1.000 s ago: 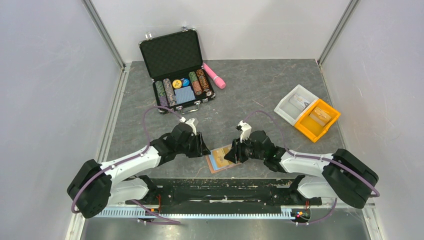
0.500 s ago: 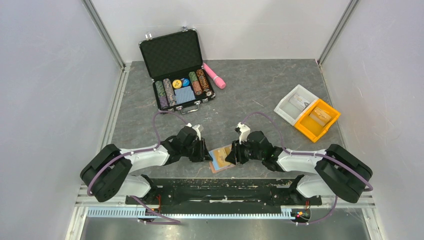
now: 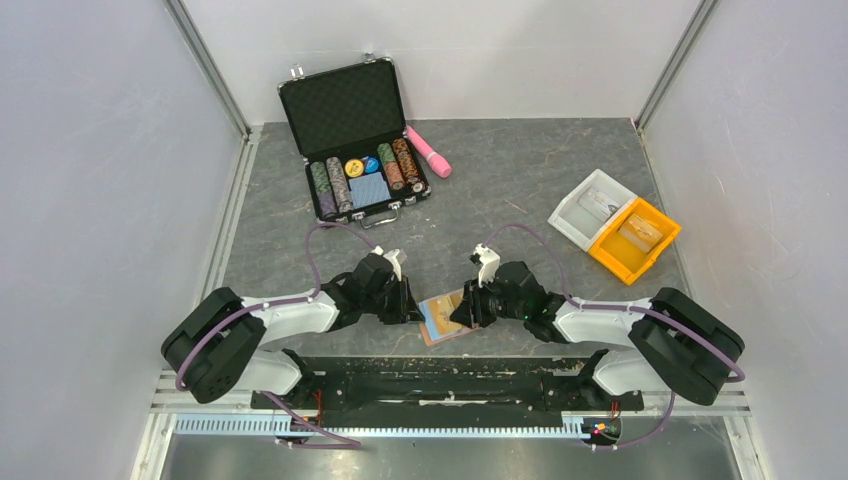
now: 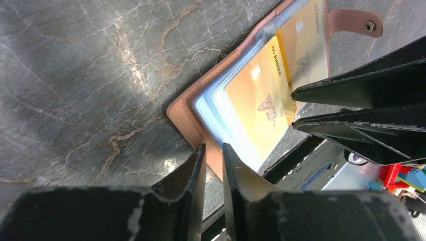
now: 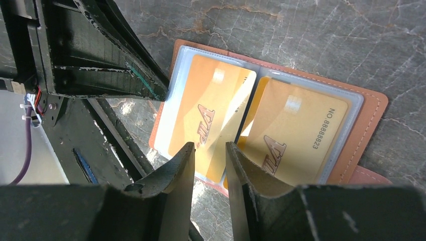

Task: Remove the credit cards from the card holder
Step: Open the card holder at the corner of the board, then remove the credit card from the card holder.

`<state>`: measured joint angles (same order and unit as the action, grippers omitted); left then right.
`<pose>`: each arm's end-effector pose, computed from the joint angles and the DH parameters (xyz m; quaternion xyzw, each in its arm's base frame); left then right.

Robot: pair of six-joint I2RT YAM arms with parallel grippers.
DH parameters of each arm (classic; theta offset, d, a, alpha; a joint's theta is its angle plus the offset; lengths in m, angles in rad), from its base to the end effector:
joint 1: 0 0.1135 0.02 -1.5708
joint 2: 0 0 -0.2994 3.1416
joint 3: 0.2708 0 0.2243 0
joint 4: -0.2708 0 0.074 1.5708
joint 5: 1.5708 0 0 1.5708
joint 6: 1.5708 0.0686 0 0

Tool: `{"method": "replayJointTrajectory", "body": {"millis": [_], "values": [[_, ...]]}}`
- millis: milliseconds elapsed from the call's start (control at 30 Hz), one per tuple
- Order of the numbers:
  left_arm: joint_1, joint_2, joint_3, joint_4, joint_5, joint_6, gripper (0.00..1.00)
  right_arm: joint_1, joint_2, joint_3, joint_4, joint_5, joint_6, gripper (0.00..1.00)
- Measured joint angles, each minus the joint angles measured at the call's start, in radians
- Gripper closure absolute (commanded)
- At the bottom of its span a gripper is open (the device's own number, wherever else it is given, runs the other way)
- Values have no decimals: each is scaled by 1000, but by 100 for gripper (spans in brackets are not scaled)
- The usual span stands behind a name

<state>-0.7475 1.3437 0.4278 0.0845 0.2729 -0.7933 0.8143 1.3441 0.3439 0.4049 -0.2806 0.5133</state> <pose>0.1533 -0.1673 0.1669 0.0280 0.9247 -0.3403 0.1686 0.1480 0.1845 0.1773 -0.1959 0.8550 0.3832 0.2894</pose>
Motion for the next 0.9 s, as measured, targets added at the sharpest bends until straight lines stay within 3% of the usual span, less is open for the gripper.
{"method": "replayJointTrajectory", "body": {"millis": [167, 900], "values": [[0, 1, 0, -1, -1, 0, 76, -3, 0, -1, 10, -11, 7, 65], [0, 5, 0, 0, -2, 0, 77, -8, 19, -8, 20, -11, 18, 66]]}}
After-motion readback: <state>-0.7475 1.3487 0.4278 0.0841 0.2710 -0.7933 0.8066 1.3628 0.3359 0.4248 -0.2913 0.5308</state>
